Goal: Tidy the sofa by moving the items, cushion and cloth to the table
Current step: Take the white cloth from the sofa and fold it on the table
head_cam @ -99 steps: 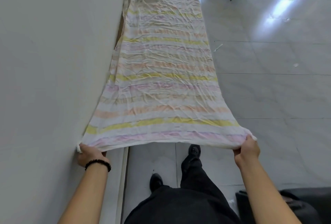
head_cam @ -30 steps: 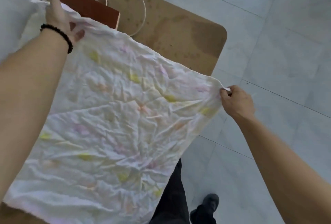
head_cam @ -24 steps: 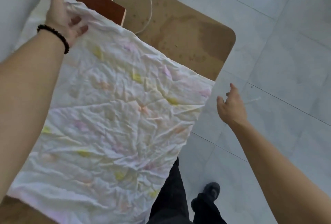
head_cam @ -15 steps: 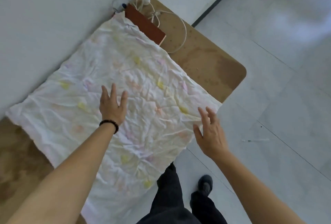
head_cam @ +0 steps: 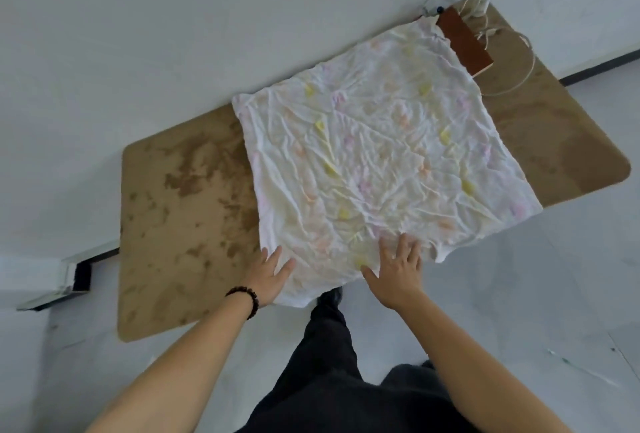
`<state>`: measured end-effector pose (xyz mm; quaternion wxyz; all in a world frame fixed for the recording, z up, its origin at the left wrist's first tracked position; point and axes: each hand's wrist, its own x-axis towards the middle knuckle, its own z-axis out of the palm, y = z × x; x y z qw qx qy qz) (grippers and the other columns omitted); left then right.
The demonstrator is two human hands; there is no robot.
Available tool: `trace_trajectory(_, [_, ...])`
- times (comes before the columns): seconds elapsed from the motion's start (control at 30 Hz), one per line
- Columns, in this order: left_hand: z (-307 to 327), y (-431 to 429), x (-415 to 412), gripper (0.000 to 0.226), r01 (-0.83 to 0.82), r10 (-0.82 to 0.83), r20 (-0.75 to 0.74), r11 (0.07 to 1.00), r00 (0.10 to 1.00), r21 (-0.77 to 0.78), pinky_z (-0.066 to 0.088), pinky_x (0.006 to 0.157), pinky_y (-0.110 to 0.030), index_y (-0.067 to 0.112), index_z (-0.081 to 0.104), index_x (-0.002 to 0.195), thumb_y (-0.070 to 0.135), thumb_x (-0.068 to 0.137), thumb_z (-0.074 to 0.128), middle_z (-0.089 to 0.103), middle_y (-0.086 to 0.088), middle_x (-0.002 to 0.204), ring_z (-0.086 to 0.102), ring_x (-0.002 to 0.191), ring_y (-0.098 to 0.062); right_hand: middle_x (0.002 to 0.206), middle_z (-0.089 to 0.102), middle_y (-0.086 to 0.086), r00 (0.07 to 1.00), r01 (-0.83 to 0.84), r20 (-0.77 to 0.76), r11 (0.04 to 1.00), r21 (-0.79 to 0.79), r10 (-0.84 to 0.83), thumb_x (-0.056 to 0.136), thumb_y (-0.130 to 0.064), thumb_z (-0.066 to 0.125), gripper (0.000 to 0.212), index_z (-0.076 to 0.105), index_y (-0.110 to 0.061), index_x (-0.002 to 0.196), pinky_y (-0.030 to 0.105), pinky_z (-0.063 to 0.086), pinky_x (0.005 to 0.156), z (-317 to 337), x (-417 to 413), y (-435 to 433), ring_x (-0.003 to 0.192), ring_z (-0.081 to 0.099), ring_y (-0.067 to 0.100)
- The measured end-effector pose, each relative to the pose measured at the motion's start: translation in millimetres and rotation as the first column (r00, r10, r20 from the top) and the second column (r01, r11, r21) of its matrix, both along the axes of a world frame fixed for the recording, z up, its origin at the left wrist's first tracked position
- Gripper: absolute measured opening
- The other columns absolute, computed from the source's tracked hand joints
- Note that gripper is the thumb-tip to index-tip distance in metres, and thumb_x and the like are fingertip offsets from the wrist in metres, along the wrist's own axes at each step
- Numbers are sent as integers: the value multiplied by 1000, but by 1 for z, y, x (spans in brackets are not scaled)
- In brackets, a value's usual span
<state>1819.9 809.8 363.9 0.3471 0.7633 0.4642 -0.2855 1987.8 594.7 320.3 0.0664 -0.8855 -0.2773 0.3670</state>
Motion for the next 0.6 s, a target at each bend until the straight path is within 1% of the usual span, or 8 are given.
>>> trace_trajectory(0.17, [-5, 84, 16, 83, -79, 79, 131, 997, 988, -5, 13, 120, -44, 29, 5, 156, 68, 91, 39, 0, 1, 164, 3, 151, -19, 164, -17, 22, 999, -32, -28, 997, 68, 34, 97, -66, 32, 86, -7, -23, 160, 53, 0, 123, 0, -47, 65, 150, -18, 43])
trace_trajectory(0.23, [-14, 126, 33, 90, -161, 169, 162, 985, 972, -59, 20, 119, -46, 30, 2, 156, 70, 88, 45, 7, 4, 164, 14, 150, -22, 162, -22, 24, 999, 13, -49, 998, 63, -10, 94, -73, 30, 91, -11, -25, 159, 53, -3, 124, -5, -71, 99, 149, -23, 43])
trace_trajectory(0.33, [-30, 182, 63, 109, -373, 421, 234, 900, 876, -224, 37, 111, -50, 28, 3, 156, 77, 74, 56, 19, 2, 161, 36, 139, -26, 157, -37, 21, 981, 185, -70, 982, 34, -182, 81, -88, 28, 106, -19, -30, 156, 53, -17, 118, -9, -108, 153, 141, -40, 41])
trace_trajectory(0.4, [-35, 210, 83, 102, -469, 555, 255, 820, 792, -327, 49, 101, -48, 18, 19, 154, 66, 77, 65, 35, -3, 153, 50, 126, -26, 153, -44, 20, 968, 239, -77, 971, -14, -240, 76, -91, 31, 112, -24, -31, 153, 53, -23, 114, -9, -129, 180, 137, -45, 41])
trace_trajectory(0.43, [-38, 221, 91, 94, -480, 582, 252, 797, 773, -367, 53, 96, -46, 12, 34, 147, 62, 76, 69, 45, -4, 145, 54, 120, -26, 151, -45, 21, 966, 247, -70, 968, -41, -250, 78, -88, 37, 112, -25, -31, 152, 53, -22, 114, -9, -137, 189, 137, -45, 42])
trace_trajectory(0.5, [-48, 230, 106, 56, -434, 560, 257, 800, 787, -415, 57, 88, -45, 4, 64, 110, 49, 77, 76, 66, -8, 118, 64, 107, -26, 152, -42, 23, 961, 275, -5, 959, -62, -276, 91, -69, 46, 96, -13, -34, 157, 55, -16, 119, -12, -147, 201, 141, -38, 45])
trace_trajectory(0.53, [-54, 230, 109, 36, -406, 530, 268, 820, 804, -404, 58, 85, -46, 6, 68, 89, 40, 79, 77, 72, -10, 102, 68, 98, -27, 155, -38, 22, 954, 297, 44, 954, -46, -295, 97, -58, 46, 83, -3, -34, 159, 56, -10, 122, -13, -149, 203, 144, -32, 46])
trace_trajectory(0.6, [-66, 229, 110, 29, -338, 416, 272, 895, 867, -291, 59, 82, -49, 6, 67, 67, 31, 80, 75, 74, -14, 84, 71, 84, -31, 162, -23, 22, 935, 335, 121, 942, -4, -332, 103, -47, 43, 63, 15, -36, 158, 57, 2, 123, -16, -151, 202, 149, -20, 45])
